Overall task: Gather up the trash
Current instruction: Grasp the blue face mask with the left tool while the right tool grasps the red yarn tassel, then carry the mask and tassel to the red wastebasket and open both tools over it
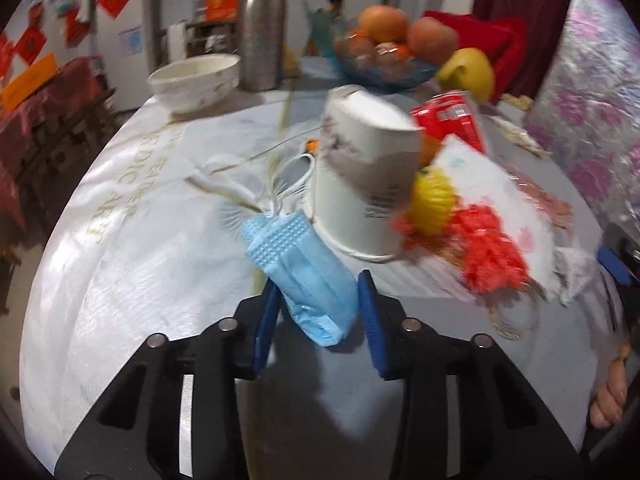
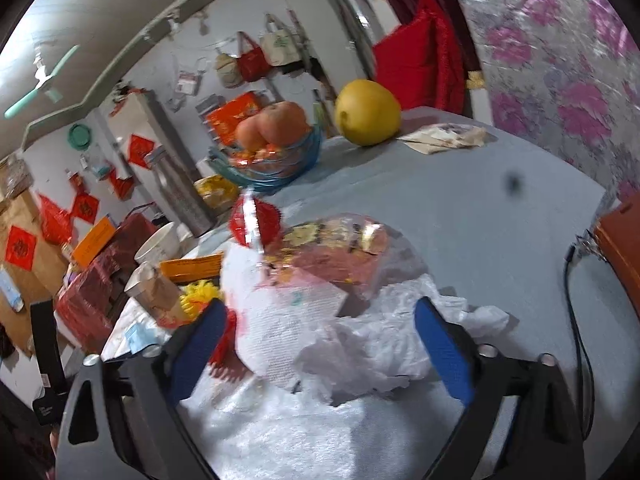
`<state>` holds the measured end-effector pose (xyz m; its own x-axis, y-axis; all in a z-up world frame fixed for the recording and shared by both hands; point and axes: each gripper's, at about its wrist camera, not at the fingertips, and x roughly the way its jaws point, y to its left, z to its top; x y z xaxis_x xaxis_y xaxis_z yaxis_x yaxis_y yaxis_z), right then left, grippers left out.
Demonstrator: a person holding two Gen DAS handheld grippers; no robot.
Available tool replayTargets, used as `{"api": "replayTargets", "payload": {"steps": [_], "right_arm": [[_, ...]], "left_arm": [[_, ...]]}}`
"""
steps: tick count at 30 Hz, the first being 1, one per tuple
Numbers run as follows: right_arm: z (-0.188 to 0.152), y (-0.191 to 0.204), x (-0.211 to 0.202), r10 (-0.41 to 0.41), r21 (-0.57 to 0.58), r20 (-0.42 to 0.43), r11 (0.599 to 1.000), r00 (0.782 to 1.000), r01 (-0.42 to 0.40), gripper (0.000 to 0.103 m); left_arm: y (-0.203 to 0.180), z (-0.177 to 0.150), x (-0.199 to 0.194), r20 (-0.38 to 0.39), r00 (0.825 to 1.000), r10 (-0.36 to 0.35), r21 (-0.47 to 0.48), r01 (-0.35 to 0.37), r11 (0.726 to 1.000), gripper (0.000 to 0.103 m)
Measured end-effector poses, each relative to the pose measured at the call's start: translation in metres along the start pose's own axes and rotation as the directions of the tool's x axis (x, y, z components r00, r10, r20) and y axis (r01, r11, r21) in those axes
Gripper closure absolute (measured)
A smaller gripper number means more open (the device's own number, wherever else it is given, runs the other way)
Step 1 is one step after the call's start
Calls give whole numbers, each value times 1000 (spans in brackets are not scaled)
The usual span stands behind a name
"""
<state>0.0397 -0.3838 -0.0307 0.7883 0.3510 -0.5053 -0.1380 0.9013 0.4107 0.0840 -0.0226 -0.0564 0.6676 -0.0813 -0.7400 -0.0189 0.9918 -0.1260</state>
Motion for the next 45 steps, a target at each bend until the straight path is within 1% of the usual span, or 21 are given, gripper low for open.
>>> {"api": "replayTargets", "payload": {"steps": [2, 3, 5, 7, 8, 10, 12, 14, 16, 18, 19, 20, 21, 22, 24, 27, 30, 33, 39, 43, 45], "right_arm": [[-1, 6, -2, 55, -33, 5, 998, 998, -55, 31], [-2, 11, -2, 83, -55, -3, 995, 997, -83, 36], [-4, 20, -1, 111, -87, -21, 990, 994, -113, 50], [-8, 29, 2, 155, -99, -50, 982, 987, -160, 55], [-11, 36, 6, 189, -96, -81, 976, 979, -197, 55], [-16, 49, 13, 219, -102, -118, 968, 969, -231, 55], [-20, 70, 21, 204, -152, -144, 962, 968, -225, 55], [-23, 88, 35, 189, -185, -186, 957, 964, -223, 55], [-24, 98, 46, 179, -181, -206, 959, 962, -217, 55], [-23, 101, 58, 128, -176, -227, 970, 965, -170, 55], [-22, 102, 65, 112, -168, -241, 974, 964, -155, 62], [-21, 100, 68, 113, -161, -250, 974, 962, -156, 84], [-22, 98, 70, 129, -149, -261, 974, 957, -172, 90], [-21, 94, 67, 154, -130, -251, 973, 956, -191, 96], [-20, 89, 57, 209, -108, -204, 966, 956, -234, 97], [-19, 86, 44, 254, -104, -179, 956, 951, -274, 97], [-14, 88, 23, 328, -95, -154, 934, 932, -345, 97], [-5, 95, 4, 365, -112, -121, 919, 923, -378, 97], [-4, 116, -22, 428, -135, -98, 889, 898, -438, 97], [-11, 137, -38, 455, -185, -100, 865, 885, -466, 97], [-17, 149, -46, 475, -211, -106, 848, 874, -486, 97]], "left_arm": [[0, -3, -9, 35, 999, -35, 9, 35, 999, 65], [2, -5, -14, 53, 997, -51, 3, 51, 999, 65], [8, -5, -18, 72, 995, -72, -24, 74, 997, 65], [20, -3, -20, 83, 991, -105, -85, 112, 990, 65], [25, -2, -19, 80, 990, -117, -108, 125, 986, 65], [37, 0, -15, 70, 986, -154, -168, 164, 972, 65], [44, 0, -14, 69, 982, -178, -203, 189, 961, 65], [46, 1, -13, 68, 980, -188, -213, 199, 957, 65], [43, 1, -14, 67, 981, -180, -200, 190, 961, 65], [37, 1, -16, 71, 984, -161, -170, 171, 970, 65], [34, 1, -17, 72, 986, -151, -157, 161, 974, 65], [29, 1, -18, 74, 988, -137, -136, 147, 980, 65], [27, 0, -18, 77, 989, -129, -123, 137, 983, 65], [24, -1, -19, 81, 990, -117, -108, 126, 986, 64], [18, -2, -23, 94, 991, -98, -80, 106, 991, 65], [18, -5, -30, 116, 991, -74, -76, 83, 994, 65], [23, -13, -45, 133, 990, -37, -77, 47, 996, 64], [33, -23, -68, 163, 987, -6, -84, 20, 996, 64], [75, -37, -121, 235, 971, 36, -169, 5, 986, 64], [113, -55, -151, 262, 957, 125, -245, -59, 968, 64], [140, -67, -168, 269, 946, 180, -309, -92, 947, 64]]}}
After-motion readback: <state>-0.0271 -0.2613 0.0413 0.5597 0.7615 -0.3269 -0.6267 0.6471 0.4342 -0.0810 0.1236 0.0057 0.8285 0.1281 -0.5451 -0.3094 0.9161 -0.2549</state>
